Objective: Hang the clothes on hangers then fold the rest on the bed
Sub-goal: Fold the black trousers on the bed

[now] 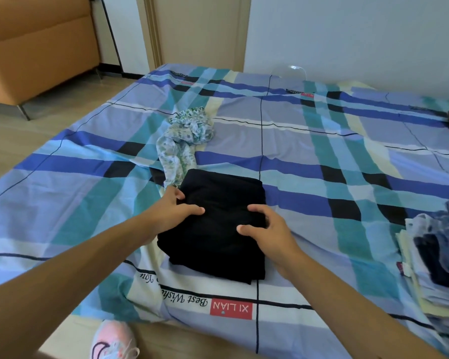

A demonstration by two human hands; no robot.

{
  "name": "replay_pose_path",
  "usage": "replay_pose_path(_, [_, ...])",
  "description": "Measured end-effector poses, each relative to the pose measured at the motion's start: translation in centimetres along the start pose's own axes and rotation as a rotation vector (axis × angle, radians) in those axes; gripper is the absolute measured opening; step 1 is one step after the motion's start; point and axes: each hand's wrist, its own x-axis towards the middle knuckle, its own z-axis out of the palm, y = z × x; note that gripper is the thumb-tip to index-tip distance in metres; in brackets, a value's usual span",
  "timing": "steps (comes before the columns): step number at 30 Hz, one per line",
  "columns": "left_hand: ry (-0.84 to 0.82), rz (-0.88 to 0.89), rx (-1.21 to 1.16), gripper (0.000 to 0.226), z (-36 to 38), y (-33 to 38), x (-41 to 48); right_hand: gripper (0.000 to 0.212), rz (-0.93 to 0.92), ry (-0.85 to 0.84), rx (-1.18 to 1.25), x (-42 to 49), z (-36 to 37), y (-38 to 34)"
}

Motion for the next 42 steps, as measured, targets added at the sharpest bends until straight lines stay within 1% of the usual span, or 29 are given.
replay_pose_path(3, [-0.066,-0.013,-0.128,0.050,0.2,0.5,-1.0,0.052,0.058,-0.081,0.159,0.2,-0.6,-0.5])
replay_pose_path(6, [-0.068,0.051,-0.256,0.043,1.4,1.5,-1.9,0.057,0.042,-0.079,0.247,-0.1,-2.0,-1.2])
replay_pose_path(8, [-0.069,0.114,-0.345,0.042,2.5,2.6,-2.5,0.059,-0.003,-0.038,0.244,-0.6,-4.0,-2.0])
replay_pose_path(10, [-0.081,0.184,-0.405,0.045,4.3,4.5,-3.1,0.062,-0.052,-0.003,0.208,-1.1,-6.8,-3.0])
replay_pose_path(11, [-0.067,0.235,-0.416,0.042,5.2,5.5,-3.0,0.064,-0.069,0.007,0.192,-1.6,-8.6,-3.8])
replay_pose_path(12, [-0.065,0.279,-0.437,0.033,6.4,7.1,-3.4,0.065,-0.091,0.021,0.181,-2.2,-10.8,-4.4])
replay_pose_path(13, [-0.085,0.322,-0.462,0.029,7.7,8.7,-3.5,0.066,-0.116,0.040,0.162,-2.8,-13.3,-5.0])
replay_pose_path(14, [-0.124,0.350,-0.487,0.032,9.2,10.8,-4.3,0.066,-0.143,0.071,0.132,-3.7,-15.9,-5.8])
replay_pose_path(16, [-0.234,0.389,-0.538,0.032,12.8,14.9,-5.5,0.065,-0.183,0.152,0.077,-5.7,-21.8,-6.8])
replay_pose_path(19, [-0.330,0.510,-0.587,0.036,19.6,20.8,-6.8,0.065,-0.210,0.263,0.072,-9.2,-30.7,-7.2])
replay_pose_path(22, [-0.476,0.533,-0.619,0.036,27.7,27.5,-10.7,0.065,-0.218,0.444,0.033,-13.4,-39.7,-5.7])
replay_pose_path(23, [-0.517,0.572,-0.587,0.036,30.3,29.4,-11.7,0.064,-0.209,0.509,0.015,-14.9,-42.5,-4.9])
replay_pose_path(26, [-0.610,0.643,-0.489,0.051,37.4,34.1,-14.7,0.062,-0.166,0.670,0.027,-18.5,-49.9,-1.9])
replay_pose_path(30, [-0.731,0.586,-0.422,0.060,46.3,36.7,-15.2,0.054,-0.060,0.836,-0.034,-19.8,-56.8,2.8])
replay_pose_path(32, [-0.730,0.569,-0.292,0.058,49.7,35.8,-14.7,0.054,0.046,0.846,-0.158,-19.0,-58.3,6.3])
replay_pose_path(33, [-0.721,0.571,-0.177,0.056,50.9,35.0,-14.3,0.056,0.142,0.792,-0.275,-18.4,-58.4,8.3])
replay_pose_path(34, [-0.699,0.590,-0.016,0.054,51.8,34.3,-13.9,0.059,0.251,0.694,-0.395,-17.8,-58.1,10.1])
replay_pose_path(35, [-0.639,0.640,0.186,0.053,52.4,34.0,-13.6,0.062,0.333,0.590,-0.508,-17.1,-57.8,11.7])
replay_pose_path(36, [-0.523,0.735,0.409,0.055,52.6,34.3,-13.5,0.065,0.356,0.532,-0.555,-16.4,-57.6,12.7])
replay_pose_path(37, [-0.350,0.894,0.605,0.061,52.2,35.0,-13.5,0.067,0.328,0.524,-0.559,-16.0,-57.5,12.7])
replay_pose_path(38, [-0.188,1.101,0.725,0.071,52.1,35.9,-13.6,0.067,0.257,0.540,-0.554,-15.5,-57.5,12.6])
replay_pose_path(39, [-0.121,1.302,0.753,0.080,52.1,36.9,-13.7,0.067,0.177,0.556,-0.571,-14.8,-57.5,12.3])
replay_pose_path(40, [-0.171,1.445,0.783,0.088,52.2,37.9,-13.8,0.070,0.111,0.564,-0.606,-14.3,-57.4,11.8])
replay_pose_path(41, [-0.300,1.515,0.841,0.094,52.4,38.6,-13.7,0.075,0.061,0.566,-0.616,-13.8,-57.3,11.6])
replay_pose_path(42, [-0.432,1.483,0.945,0.103,52.8,39.0,-13.2,0.079,0.033,0.570,-0.618,-13.2,-57.1,11.7])
